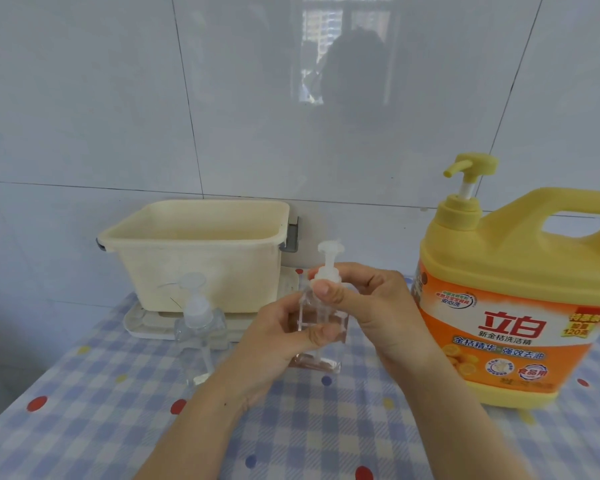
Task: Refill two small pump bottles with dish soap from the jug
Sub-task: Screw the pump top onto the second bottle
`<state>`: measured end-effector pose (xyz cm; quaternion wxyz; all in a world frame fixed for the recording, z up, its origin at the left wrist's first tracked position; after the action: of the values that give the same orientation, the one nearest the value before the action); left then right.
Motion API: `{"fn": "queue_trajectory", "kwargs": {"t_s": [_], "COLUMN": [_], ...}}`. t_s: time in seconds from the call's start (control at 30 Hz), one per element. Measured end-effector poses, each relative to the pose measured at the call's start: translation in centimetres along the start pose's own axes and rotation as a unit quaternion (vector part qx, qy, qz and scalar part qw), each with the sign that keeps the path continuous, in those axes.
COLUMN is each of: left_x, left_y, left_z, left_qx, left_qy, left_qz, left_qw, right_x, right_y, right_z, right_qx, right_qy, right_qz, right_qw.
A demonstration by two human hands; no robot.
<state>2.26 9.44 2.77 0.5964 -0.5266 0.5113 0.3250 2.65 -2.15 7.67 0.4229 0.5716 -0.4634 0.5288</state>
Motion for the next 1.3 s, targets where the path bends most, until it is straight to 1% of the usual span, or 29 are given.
{"fn": "queue_trajectory", "kwargs": {"t_s": [0.13,0.27,0.33,0.5,0.57,0.63,0.73,0.8,0.83,0.9,0.97,1.1,1.23,1.3], "left_x": [-0.4,-0.4,-0.6,-1.5,-1.8,-1.7,-1.0,-0.6,-0.5,-0.3,-0.1,0.1,0.5,0.6], "left_y": [0.1,0.2,0.4,0.9,1.1,1.2,0.9,0.7,0.7,0.7,0.8,0.9,0.9,1.1], "left_z": [-0.2,0.0,0.3,0.5,0.5,0.6,0.9,1.3,1.3,1.2,1.1,1.5,1.7,2.0], "left_qx": [-0.06,-0.122,-0.151,-0.197,-0.205,-0.208,-0.206,-0.204,-0.197,-0.181,-0.168,-0.165,-0.165,-0.176], "left_qy": [-0.053,-0.149,-0.2,-0.264,-0.275,-0.279,-0.251,-0.225,-0.218,-0.207,-0.211,-0.218,-0.194,-0.192], "left_qz": [-0.046,-0.088,-0.1,-0.142,-0.149,-0.144,-0.114,-0.094,-0.086,-0.075,-0.069,-0.072,-0.054,-0.053], "left_qw": [0.996,0.977,0.963,0.933,0.928,0.927,0.939,0.948,0.952,0.958,0.961,0.959,0.966,0.964], "right_x": [-0.4,-1.6,-1.8,-1.7,-1.6,-1.5,-1.1,-1.0,-0.8,0.2,0.9,1.3,1.5,1.6], "right_y": [-0.2,-0.8,-0.8,-0.6,-0.6,-0.6,-0.5,-0.5,-0.5,-0.2,-0.1,-0.4,-0.7,-0.8], "right_z": [0.3,0.8,0.7,0.5,0.4,0.0,-0.4,-0.3,0.0,0.5,0.8,-0.1,-2.1,-2.6], "right_qx": [-0.08,-0.155,-0.174,-0.186,-0.18,-0.149,-0.12,-0.136,-0.156,-0.199,-0.215,-0.177,-0.088,-0.062], "right_qy": [0.014,0.054,0.065,0.062,0.065,0.044,0.029,0.039,0.042,0.033,0.019,0.024,-0.011,-0.012], "right_qz": [0.022,0.026,0.018,0.016,0.018,0.008,-0.016,-0.019,-0.01,0.025,0.046,0.065,0.068,0.06], "right_qw": [0.996,0.986,0.982,0.98,0.981,0.988,0.992,0.99,0.987,0.979,0.975,0.982,0.994,0.996]}}
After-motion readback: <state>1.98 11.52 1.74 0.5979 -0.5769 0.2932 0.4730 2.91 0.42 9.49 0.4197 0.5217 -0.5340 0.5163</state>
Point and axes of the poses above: each hand's wrist, its own y-axis away from the middle knuckle, its own z-axis out of the back of the hand, x = y × z, the point moved 7 cm from there along -y, towards the middle knuckle, and after that the axes turned 13 degrees about -z, right-handed, at the moved point
